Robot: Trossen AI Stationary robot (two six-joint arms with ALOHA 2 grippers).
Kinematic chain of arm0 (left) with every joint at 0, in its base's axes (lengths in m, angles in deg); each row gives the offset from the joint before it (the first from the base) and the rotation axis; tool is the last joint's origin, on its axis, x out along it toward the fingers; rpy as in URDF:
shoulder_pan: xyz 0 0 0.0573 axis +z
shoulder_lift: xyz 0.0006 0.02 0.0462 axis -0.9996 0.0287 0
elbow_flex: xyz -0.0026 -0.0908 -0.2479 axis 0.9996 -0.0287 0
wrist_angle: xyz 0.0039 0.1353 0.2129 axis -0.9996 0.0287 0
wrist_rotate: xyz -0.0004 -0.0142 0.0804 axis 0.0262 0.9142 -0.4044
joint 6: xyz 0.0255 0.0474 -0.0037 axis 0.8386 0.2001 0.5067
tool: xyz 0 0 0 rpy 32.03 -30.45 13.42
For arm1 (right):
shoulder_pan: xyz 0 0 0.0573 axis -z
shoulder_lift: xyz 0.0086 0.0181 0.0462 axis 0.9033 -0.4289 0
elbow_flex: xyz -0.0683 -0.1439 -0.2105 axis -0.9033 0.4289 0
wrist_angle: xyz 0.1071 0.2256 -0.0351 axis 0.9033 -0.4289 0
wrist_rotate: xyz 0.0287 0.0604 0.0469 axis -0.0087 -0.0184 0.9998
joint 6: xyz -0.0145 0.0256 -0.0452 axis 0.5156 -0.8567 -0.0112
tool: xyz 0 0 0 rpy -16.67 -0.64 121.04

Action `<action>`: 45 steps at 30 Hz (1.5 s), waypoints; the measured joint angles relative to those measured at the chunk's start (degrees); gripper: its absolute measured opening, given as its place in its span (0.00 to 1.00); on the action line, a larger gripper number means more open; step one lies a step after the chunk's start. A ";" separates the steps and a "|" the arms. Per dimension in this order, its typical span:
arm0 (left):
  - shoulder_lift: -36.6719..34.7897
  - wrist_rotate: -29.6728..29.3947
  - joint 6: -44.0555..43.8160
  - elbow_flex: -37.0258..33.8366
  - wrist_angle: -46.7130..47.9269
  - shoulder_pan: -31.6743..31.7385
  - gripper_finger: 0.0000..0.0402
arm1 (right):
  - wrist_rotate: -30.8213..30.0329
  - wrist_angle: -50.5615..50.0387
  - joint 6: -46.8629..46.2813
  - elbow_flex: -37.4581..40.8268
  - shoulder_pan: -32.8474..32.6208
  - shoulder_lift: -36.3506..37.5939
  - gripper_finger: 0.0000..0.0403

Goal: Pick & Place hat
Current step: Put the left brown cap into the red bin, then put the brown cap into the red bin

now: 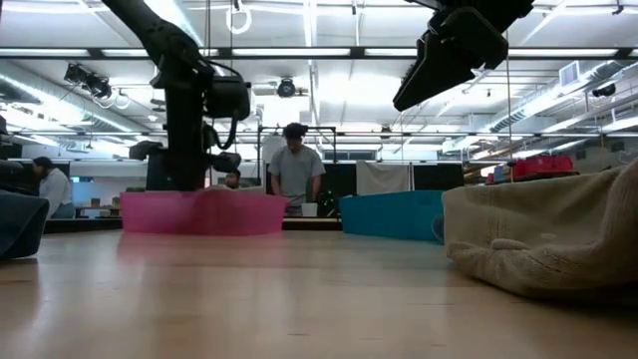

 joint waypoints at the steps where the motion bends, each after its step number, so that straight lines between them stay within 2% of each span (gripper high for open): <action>1: 0.00 0.02 0.54 -0.02 0.00 0.00 0.05 | 0.00 0.00 0.01 0.00 0.00 0.00 0.52; 6: -0.33 -0.07 4.91 0.61 -0.25 0.02 0.12 | 0.01 -0.02 0.62 0.00 0.00 0.00 0.52; 11: -0.31 -0.14 8.80 4.49 1.58 0.01 0.22 | 1.21 -0.05 1.92 0.00 0.00 0.01 0.52; 15: -0.31 -0.32 12.18 8.72 6.74 -0.36 0.29 | 9.44 -1.18 -0.53 -1.51 -0.03 0.22 0.52; 21: -0.33 -1.83 13.79 15.45 17.33 -1.29 0.33 | 22.39 -5.30 -8.93 -4.44 -1.74 0.28 0.52; 26: -2.69 -3.81 21.80 17.06 14.64 -5.93 0.33 | 30.21 -8.25 -20.59 -3.95 -4.23 -0.64 0.52; 32: -6.69 -2.59 35.43 17.01 9.24 -16.01 0.33 | 31.46 -10.26 -31.29 -3.87 -8.20 -2.53 0.52; 36: -8.59 3.76 46.05 17.01 2.89 -23.73 0.33 | 31.26 -10.24 -35.63 -3.89 -10.49 -4.69 0.52; 40: -8.60 18.48 59.20 16.92 -2.83 -29.98 0.33 | 29.30 -12.15 -40.90 -3.89 -12.53 -7.94 0.52; 43: -7.81 29.65 64.61 15.97 -9.54 -33.52 0.33 | 28.57 -13.46 -42.71 -3.89 -13.49 -10.22 0.52; 45: -7.74 33.57 67.14 13.60 -14.77 -35.37 0.33 | 28.25 -13.77 -42.36 -3.89 -14.02 -11.19 0.52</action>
